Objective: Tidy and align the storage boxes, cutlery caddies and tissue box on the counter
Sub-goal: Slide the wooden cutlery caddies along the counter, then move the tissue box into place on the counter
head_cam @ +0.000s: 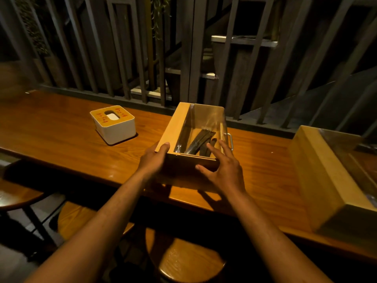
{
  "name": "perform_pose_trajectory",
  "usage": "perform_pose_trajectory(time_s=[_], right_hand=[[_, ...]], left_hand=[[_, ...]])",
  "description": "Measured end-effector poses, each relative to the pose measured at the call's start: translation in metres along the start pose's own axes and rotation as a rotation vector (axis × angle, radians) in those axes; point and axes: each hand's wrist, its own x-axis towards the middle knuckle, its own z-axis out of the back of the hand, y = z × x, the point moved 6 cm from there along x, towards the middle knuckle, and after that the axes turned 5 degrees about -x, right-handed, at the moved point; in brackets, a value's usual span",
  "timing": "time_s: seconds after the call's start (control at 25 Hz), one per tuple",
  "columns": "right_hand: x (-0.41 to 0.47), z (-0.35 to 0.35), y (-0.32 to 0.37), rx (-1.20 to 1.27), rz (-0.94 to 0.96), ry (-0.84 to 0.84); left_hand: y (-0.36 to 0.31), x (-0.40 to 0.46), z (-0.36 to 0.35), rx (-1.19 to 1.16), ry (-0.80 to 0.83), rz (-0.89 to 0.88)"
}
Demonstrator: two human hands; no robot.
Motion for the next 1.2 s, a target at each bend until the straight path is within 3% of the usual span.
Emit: perform_pose_trajectory(time_s=[0.28, 0.6, 0.96, 1.08, 1.2], right_hand=[[-0.045, 0.060, -0.057, -0.005, -0.029, -0.082], [-0.076, 0.121, -0.126, -0.160, -0.145, -0.062], [-0.078, 0.132, -0.137, -0.337, -0.091, -0.061], [-0.072, 0.135, -0.123, -0.349, -0.072, -0.049], [-0.055, 0.126, -0.086, -0.319, 0.026, -0.054]], left_hand=[[-0.011, -0.053, -0.071, 0.012, 0.016, -0.123], [-0.024, -0.084, -0.165, 0.050, 0.029, -0.116], [-0.027, -0.095, -0.184, 0.044, 0.087, -0.078], [-0.043, -0.101, -0.175, 0.237, 0.080, -0.203], [-0.073, -0.112, -0.138, 0.577, -0.180, -0.439]])
